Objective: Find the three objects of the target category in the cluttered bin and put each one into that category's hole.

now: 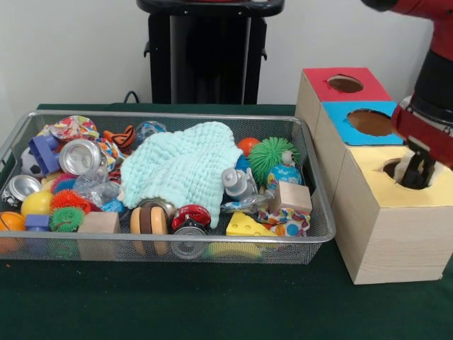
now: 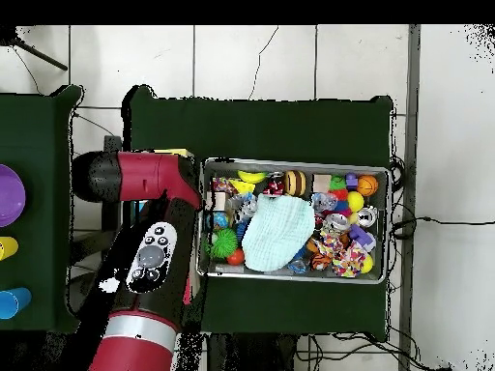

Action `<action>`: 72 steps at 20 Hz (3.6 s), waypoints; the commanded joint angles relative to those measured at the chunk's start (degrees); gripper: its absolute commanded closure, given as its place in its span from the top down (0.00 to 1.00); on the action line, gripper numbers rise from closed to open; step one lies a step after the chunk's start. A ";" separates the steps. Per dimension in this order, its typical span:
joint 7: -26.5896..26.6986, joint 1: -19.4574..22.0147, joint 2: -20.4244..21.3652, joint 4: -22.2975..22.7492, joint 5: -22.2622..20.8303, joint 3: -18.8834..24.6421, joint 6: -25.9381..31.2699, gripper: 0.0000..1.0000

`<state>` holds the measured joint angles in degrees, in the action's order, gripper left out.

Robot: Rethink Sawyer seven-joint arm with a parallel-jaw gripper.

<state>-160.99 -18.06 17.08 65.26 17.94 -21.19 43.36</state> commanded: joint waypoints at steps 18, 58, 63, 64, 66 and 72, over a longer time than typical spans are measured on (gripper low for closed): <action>-9.53 4.37 5.68 -9.84 3.14 -1.52 19.35 0.00; -3.63 4.12 6.09 5.78 1.29 3.55 1.84 0.00; -4.41 3.56 5.68 6.31 1.72 3.86 0.82 0.00; -4.39 3.49 5.70 6.44 1.74 3.91 0.67 0.00; -4.45 3.33 5.71 6.66 1.81 3.95 0.43 0.00; -5.48 2.47 5.62 6.67 2.30 3.82 0.51 0.00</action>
<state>-160.99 -15.14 23.82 65.13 19.79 -23.97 46.69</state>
